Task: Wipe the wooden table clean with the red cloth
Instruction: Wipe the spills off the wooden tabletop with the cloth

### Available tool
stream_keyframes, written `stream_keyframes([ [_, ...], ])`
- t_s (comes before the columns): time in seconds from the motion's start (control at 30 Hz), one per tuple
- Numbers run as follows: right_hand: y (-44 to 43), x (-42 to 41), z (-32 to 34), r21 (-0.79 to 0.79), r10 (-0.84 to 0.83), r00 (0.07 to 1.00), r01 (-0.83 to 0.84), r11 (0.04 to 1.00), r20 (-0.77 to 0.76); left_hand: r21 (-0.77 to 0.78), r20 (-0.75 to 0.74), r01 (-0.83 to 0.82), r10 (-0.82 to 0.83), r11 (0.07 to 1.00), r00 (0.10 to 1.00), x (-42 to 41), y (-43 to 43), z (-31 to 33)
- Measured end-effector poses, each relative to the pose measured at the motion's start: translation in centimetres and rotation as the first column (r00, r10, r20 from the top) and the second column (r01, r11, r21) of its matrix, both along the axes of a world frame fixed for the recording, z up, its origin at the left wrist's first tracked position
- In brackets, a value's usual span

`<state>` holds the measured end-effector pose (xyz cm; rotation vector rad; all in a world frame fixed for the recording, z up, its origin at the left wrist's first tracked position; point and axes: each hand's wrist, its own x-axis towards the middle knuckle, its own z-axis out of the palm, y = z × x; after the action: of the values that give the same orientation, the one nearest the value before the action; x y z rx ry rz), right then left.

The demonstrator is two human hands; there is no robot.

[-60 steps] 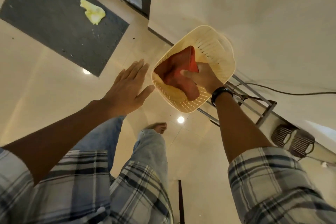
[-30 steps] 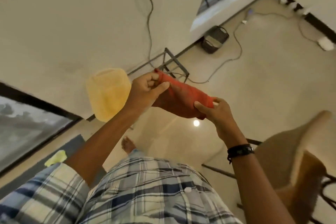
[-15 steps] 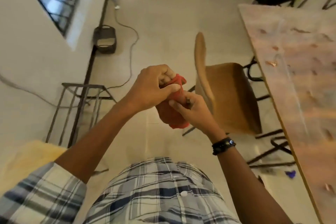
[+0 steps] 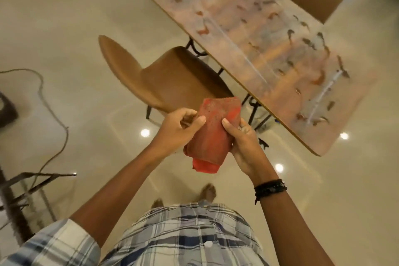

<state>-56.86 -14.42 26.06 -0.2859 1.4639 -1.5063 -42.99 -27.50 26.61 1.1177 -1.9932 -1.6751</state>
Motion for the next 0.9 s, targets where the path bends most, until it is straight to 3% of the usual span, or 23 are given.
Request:
stream_keyframes([
  [0.37,7.9,-12.2,-0.8,0.026,-0.214,0.976,0.214,0.977,0.024,0.076,-0.018,0.132,-0.131,0.988,0.991,-16.0,5.3,-0.4],
  [0.47,9.8,-15.9,-1.0,0.054,-0.257,0.965,0.260,0.964,-0.056,0.097,0.014,0.135,-0.137,0.986,0.991,-20.0,7.3,-0.6],
  [0.53,11.2,-18.7,-1.3,0.106,-0.259,0.938,0.289,0.951,-0.230,0.123,0.033,0.135,-0.140,0.983,0.990,-22.2,8.5,-1.0],
  [0.67,14.0,-25.6,-2.1,0.388,-0.034,0.770,0.357,0.850,-0.637,0.153,0.089,0.175,-0.190,0.972,0.978,-25.7,10.1,-2.3],
  [0.77,15.1,-30.4,-2.6,0.468,0.134,0.608,0.434,0.770,-0.783,0.144,0.127,0.207,-0.225,0.968,0.966,-27.8,10.7,-3.2],
  [0.9,13.6,-34.7,-3.6,0.471,0.312,0.378,0.467,0.748,-0.872,0.101,0.164,0.233,-0.247,0.967,0.955,-31.2,10.4,-4.6],
])
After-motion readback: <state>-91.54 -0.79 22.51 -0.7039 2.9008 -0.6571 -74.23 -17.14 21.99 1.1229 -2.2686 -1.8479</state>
